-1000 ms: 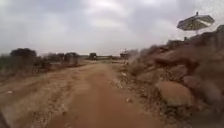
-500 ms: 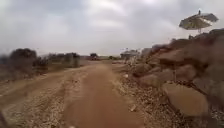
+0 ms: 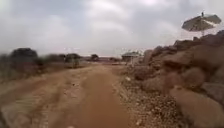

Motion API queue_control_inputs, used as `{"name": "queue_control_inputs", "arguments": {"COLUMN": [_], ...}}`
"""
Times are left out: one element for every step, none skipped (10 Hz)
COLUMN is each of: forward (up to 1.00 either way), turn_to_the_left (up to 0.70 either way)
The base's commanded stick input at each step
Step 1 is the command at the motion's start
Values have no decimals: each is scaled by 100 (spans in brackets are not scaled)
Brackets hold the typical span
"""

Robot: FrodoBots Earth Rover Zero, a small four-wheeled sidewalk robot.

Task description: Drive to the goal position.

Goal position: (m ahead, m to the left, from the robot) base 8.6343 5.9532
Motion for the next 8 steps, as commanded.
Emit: {"name": "queue_control_inputs", "arguments": {"forward": [50, 50, 50, 50, 50, 50, 50, 50], "turn_to_the_left": [0, 0, 0, 0, 0, 0, 0, 0]}}
